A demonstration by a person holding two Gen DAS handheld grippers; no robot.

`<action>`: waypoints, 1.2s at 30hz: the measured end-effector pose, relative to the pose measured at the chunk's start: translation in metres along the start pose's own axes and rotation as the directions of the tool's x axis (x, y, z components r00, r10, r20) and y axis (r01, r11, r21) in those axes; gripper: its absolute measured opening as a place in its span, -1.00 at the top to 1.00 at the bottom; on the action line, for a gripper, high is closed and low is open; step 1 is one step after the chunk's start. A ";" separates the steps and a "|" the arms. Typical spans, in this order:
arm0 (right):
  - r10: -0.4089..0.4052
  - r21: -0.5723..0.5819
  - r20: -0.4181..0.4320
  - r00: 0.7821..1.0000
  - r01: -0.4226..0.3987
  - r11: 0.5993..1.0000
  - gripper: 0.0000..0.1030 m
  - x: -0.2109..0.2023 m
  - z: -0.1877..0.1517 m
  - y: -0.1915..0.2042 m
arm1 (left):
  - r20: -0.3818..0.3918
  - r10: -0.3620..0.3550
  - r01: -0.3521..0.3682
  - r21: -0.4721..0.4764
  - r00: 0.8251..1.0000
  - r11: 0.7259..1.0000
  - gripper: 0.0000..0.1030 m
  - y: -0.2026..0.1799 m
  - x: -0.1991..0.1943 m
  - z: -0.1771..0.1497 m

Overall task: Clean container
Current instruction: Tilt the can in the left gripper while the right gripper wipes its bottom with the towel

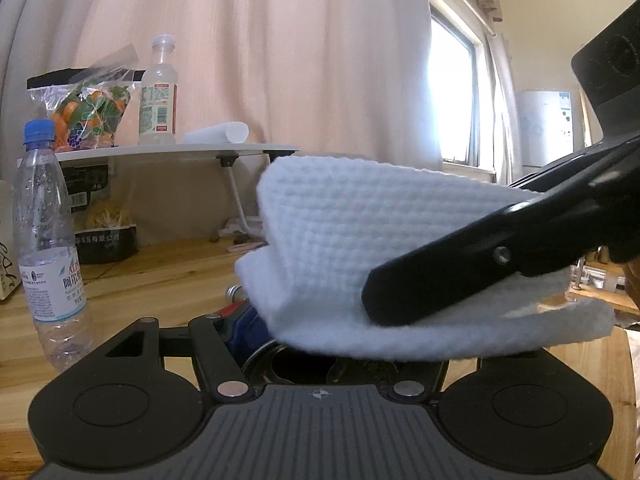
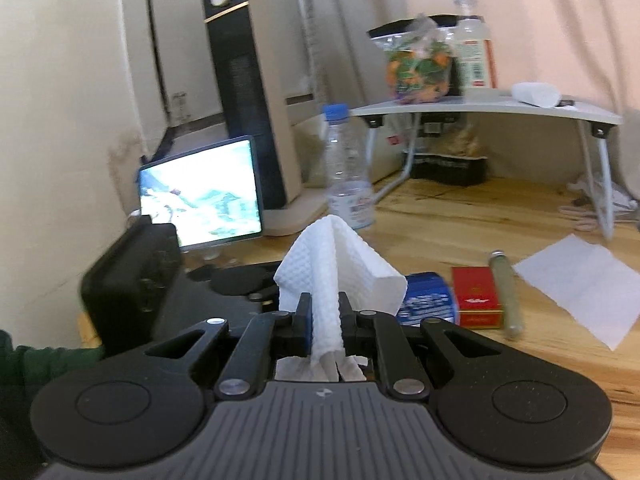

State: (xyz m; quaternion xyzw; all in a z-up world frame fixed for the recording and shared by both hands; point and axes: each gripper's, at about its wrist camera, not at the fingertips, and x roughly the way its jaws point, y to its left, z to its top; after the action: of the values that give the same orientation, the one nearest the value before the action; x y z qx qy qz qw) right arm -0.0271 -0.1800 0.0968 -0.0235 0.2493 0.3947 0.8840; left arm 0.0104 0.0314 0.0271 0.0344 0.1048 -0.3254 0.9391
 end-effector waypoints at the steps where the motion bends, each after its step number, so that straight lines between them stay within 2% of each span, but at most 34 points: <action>1: -0.002 -0.008 -0.001 1.000 0.002 1.000 0.71 0.000 0.000 0.001 | -0.002 0.002 -0.002 0.000 1.000 1.000 -0.29 0.000 0.000 0.000; 4: -0.037 -0.027 0.001 0.999 0.037 0.999 0.71 0.001 -0.001 -0.001 | -0.004 0.005 -0.005 -0.006 1.000 1.000 -0.29 0.001 0.001 0.000; 5: -0.050 -0.022 0.005 0.999 0.050 0.999 0.59 0.001 -0.002 -0.005 | -0.004 0.005 -0.006 -0.008 1.000 1.000 -0.29 0.002 0.001 0.000; 6: -0.070 -0.010 0.010 0.997 0.070 0.997 0.57 0.001 -0.003 -0.011 | 0.002 -0.001 0.001 -0.009 1.000 1.000 -0.29 0.002 -0.001 0.000; 11: -0.167 0.055 0.025 0.986 0.165 0.985 0.56 0.000 -0.009 -0.040 | 0.015 -0.009 0.009 0.004 1.000 1.000 -0.29 0.000 -0.004 0.000; 16: -0.245 0.041 0.022 0.969 0.244 0.969 0.55 0.004 -0.009 -0.055 | 0.024 -0.013 0.013 0.004 1.000 1.000 -0.29 -0.001 -0.004 0.002; 19: -0.243 0.037 0.021 0.970 0.242 0.970 0.54 0.006 -0.008 -0.055 | 0.016 -0.008 0.008 0.019 1.000 1.000 -0.29 -0.003 -0.002 0.001; 21: -0.210 0.036 0.026 0.977 0.209 0.977 0.54 0.006 -0.007 -0.047 | 0.008 -0.007 0.007 0.038 1.000 0.999 -0.29 -0.007 -0.001 0.000; 25: -0.127 -0.007 0.031 0.991 0.128 0.992 0.54 0.010 -0.001 -0.017 | -0.002 -0.018 0.018 0.054 1.000 0.998 -0.29 -0.010 0.000 -0.001; 29: -0.082 -0.089 0.021 0.996 0.084 0.993 0.54 0.016 0.004 0.013 | 0.004 -0.033 0.033 0.066 0.999 0.997 -0.29 -0.013 -0.001 -0.001; 32: -0.103 -0.134 0.023 0.994 0.105 0.985 0.54 0.022 0.006 0.021 | 0.010 -0.038 0.037 0.071 0.999 0.997 -0.29 -0.015 -0.003 -0.001; 36: -0.125 -0.062 0.022 0.992 0.126 0.990 0.55 0.025 0.010 -0.003 | 0.014 -0.051 0.050 0.082 0.999 0.995 -0.29 -0.018 -0.005 -0.001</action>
State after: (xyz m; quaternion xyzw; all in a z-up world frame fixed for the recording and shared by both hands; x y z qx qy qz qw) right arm -0.0063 -0.1626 0.0939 -0.0634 0.2268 0.3460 0.9082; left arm -0.0047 0.0206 0.0269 0.0673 0.0846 -0.3533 0.9292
